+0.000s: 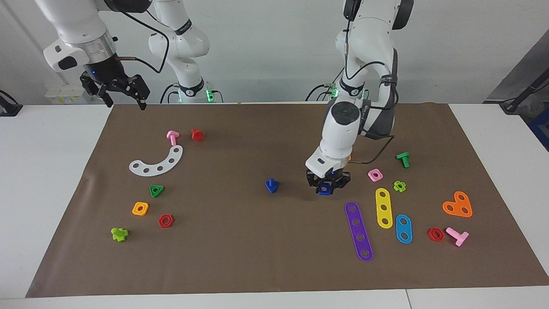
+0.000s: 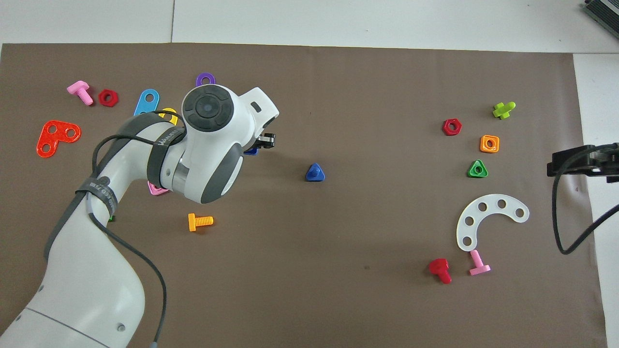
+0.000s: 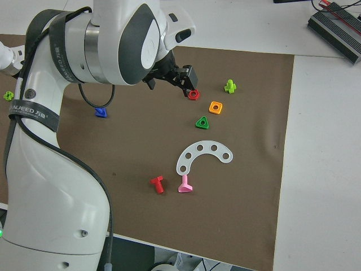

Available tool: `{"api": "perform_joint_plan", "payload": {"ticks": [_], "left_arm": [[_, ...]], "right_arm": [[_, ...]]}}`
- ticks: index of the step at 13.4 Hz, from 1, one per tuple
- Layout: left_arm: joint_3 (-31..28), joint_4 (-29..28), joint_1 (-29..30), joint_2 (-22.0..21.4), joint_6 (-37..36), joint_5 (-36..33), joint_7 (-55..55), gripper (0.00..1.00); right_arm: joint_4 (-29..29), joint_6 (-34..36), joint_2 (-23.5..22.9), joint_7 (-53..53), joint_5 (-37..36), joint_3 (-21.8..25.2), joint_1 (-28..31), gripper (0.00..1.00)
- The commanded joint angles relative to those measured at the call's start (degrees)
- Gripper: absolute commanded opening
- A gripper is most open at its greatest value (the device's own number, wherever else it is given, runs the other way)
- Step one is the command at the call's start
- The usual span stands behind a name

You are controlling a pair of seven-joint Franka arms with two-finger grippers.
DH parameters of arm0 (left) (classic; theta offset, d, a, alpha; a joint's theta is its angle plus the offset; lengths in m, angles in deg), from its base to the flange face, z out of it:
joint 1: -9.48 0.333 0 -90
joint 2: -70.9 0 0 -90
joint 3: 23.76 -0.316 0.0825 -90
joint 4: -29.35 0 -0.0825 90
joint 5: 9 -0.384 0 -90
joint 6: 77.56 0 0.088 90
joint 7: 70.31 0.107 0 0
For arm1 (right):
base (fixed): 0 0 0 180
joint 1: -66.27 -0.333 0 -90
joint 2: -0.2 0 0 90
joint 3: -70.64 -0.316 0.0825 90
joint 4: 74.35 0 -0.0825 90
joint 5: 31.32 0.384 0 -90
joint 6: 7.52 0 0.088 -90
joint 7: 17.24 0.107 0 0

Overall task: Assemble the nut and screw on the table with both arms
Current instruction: 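Carry the blue square nut with the left gripper toward the blue nut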

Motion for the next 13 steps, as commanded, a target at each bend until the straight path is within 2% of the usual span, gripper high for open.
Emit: {"api": "perform_joint_plan", "payload": {"ticks": [1, 5, 13], "left_arm": [[-0.8, 7.31, -3.64, 4.31, -3.3, 0.41, -4.31, 0.0], [-0.89, 8.45, -7.77, 5.11, -3.83, 4.55, -5.81, 0.0], [-0.45, 7.06, -9.01, 5.37, 0.91, 5.7, -7.22, 0.0]], "right_arm": [[0.77, -0.45, 0.81, -1.47, 0.24, -0.16, 0.28, 1.0], [0.86, -0.45, 0.81, -1.47, 0.24, -0.16, 0.28, 1.0], [0.77, -0.45, 0.81, -1.47, 0.24, -0.16, 0.28, 1.0]]}}
